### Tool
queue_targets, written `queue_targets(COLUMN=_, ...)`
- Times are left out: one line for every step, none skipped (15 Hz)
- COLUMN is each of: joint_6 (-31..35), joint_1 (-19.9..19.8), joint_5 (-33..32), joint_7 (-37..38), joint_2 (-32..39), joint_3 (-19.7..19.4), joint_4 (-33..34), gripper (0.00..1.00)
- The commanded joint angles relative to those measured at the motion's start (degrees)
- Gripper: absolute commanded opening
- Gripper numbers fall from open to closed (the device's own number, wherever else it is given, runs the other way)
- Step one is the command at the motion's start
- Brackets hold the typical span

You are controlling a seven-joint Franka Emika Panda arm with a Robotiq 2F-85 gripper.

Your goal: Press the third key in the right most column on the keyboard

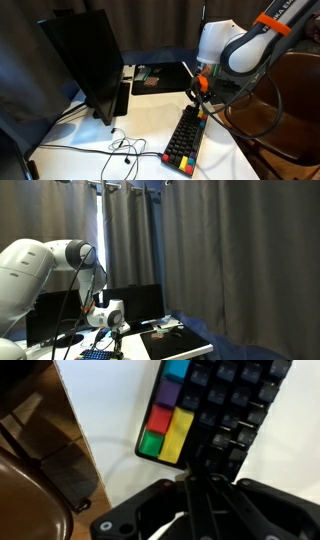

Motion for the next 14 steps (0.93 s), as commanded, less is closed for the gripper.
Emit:
queue_targets(joint_6=0.29, joint_1=1.63, joint_5=-1.53, joint_7=2.63, joint_2=1.19, joint_3=-1.37, joint_4=1.46, gripper=0.05)
queue_targets(joint_6=0.27, joint_1=1.65, joint_5=-1.52, joint_7=2.71, joint_2=1.22, joint_3=-1.41, joint_4=1.47, gripper=0.05)
queue_targets(joint_6=0.23, joint_1=1.71, joint_5=-1.57, joint_7=2.81, joint_2=1.21, joint_3=-1.47, joint_4=1.45, gripper=0.05)
queue_targets(joint_6=0.16, joint_1=1.74, joint_5=-1.57, joint_7=2.87, joint_2=1.20, joint_3=-1.49, joint_4=1.45, gripper=0.05)
queue_targets(joint_6=0.08, joint_1=1.77, joint_5=-1.59, joint_7=2.88, joint_2=1.15, joint_3=-1.53, joint_4=1.42, gripper=0.05)
queue_targets(joint_6=-0.16, joint_1=1.65, joint_5=-1.54, joint_7=2.67, joint_2=0.99, joint_3=-1.47, joint_4=1.33, gripper=0.05)
queue_targets(joint_6=-0.28, joint_1=1.60, joint_5=-1.55, joint_7=2.60, joint_2=0.85, joint_3=-1.49, joint_4=1.24, gripper=0.05)
queue_targets(joint_6=-0.37, joint_1=1.52, joint_5=-1.53, joint_7=2.49, joint_2=0.74, joint_3=-1.48, joint_4=1.17, gripper=0.05)
queue_targets(joint_6=-0.55, joint_1=1.43, joint_5=-1.52, joint_7=2.34, joint_2=0.57, joint_3=-1.45, joint_4=1.07, gripper=0.05)
queue_targets(joint_6=-0.71, joint_1=1.39, joint_5=-1.55, joint_7=2.23, joint_2=0.45, joint_3=-1.46, joint_4=1.00, gripper=0.05)
queue_targets(joint_6=-0.90, joint_1=1.32, joint_5=-1.51, joint_7=2.11, joint_2=0.36, joint_3=-1.42, joint_4=0.97, gripper=0.05)
queue_targets(joint_6=-1.13, joint_1=1.21, joint_5=-1.40, joint_7=1.98, joint_2=0.27, joint_3=-1.33, joint_4=0.93, gripper=0.05)
queue_targets(joint_6=-1.35, joint_1=1.19, joint_5=-1.38, joint_7=1.93, joint_2=0.21, joint_3=-1.29, joint_4=0.91, gripper=0.05)
queue_targets(joint_6=-1.52, joint_1=1.18, joint_5=-1.37, joint_7=1.90, joint_2=0.21, joint_3=-1.24, joint_4=0.93, gripper=0.05)
